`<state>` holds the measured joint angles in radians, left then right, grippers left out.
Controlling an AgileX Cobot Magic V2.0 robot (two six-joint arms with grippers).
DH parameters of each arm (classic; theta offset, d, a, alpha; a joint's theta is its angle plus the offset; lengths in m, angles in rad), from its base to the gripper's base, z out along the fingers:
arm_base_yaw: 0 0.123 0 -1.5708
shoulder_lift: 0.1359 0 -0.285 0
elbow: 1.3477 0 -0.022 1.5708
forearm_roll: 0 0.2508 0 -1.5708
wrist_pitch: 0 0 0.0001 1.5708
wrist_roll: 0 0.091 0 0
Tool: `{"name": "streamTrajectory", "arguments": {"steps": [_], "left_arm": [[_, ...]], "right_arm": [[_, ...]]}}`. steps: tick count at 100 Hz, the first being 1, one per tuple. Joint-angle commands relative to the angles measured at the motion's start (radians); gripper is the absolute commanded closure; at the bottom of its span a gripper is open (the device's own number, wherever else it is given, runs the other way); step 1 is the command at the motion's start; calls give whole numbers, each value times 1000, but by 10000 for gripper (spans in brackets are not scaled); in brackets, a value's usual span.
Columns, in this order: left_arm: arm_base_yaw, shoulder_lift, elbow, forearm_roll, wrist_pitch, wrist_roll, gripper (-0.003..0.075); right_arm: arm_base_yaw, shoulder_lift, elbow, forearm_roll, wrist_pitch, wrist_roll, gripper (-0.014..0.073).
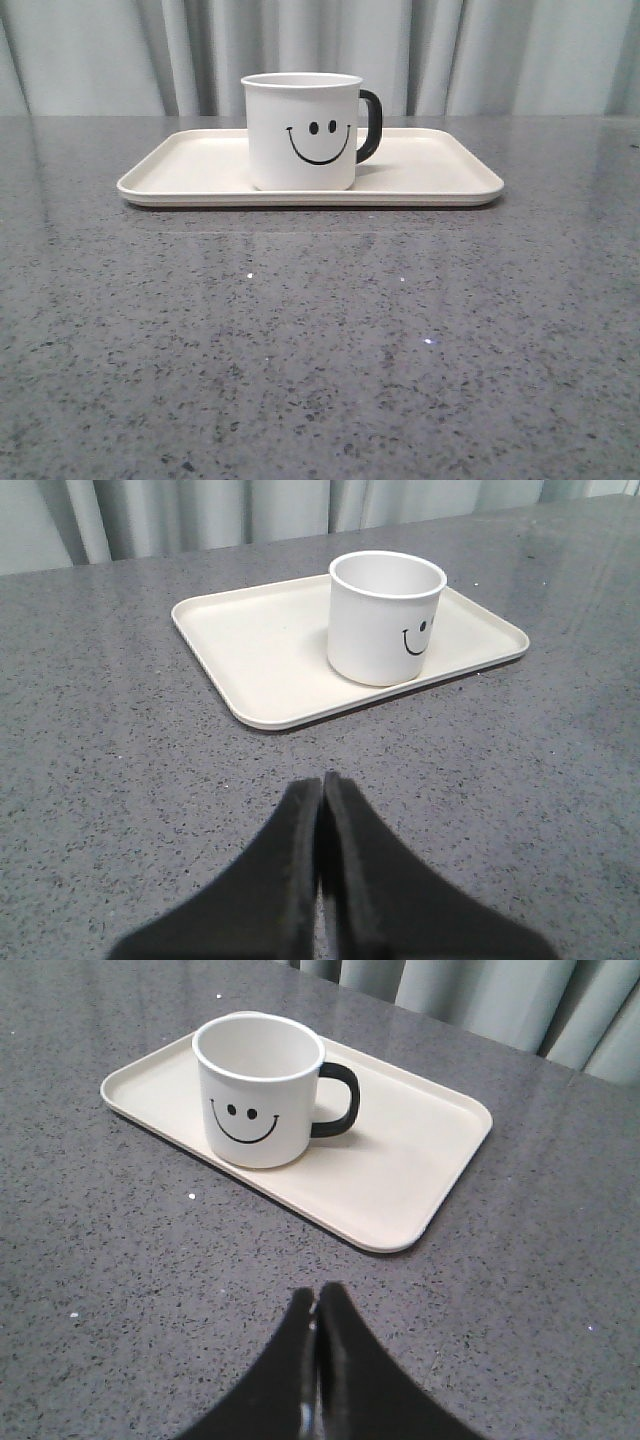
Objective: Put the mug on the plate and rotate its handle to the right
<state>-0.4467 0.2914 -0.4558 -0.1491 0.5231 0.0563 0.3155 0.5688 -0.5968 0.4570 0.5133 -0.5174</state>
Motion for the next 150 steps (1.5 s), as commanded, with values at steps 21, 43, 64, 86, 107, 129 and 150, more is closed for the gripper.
{"name": "streamTrajectory", "arguments": {"steps": [21,43,64,86,107,129,150], "left_arm": [[-9,6,-23,-15,-78,0,739],[-9,6,-23,-15,-78,0,739],[-9,6,-23,-15,-78,0,739],[3,-16,7,24,-118,0,739],[125,-78,151,60,-392,0,739],[252,-156,313,82,-573,0,739],[356,-258,408,96,-579,0,739]], "right_arm": [[-4,-5,-23,23,-72,-2,655],[-4,-5,-23,23,-72,-2,655],[-4,-5,-23,23,-72,-2,655],[-4,-5,-23,23,-72,-2,655],[-4,-5,-23,23,-72,-2,655],[-4,-5,-23,23,-72,-2,655],[-4,-5,-23,23,-72,-2,655]]}}
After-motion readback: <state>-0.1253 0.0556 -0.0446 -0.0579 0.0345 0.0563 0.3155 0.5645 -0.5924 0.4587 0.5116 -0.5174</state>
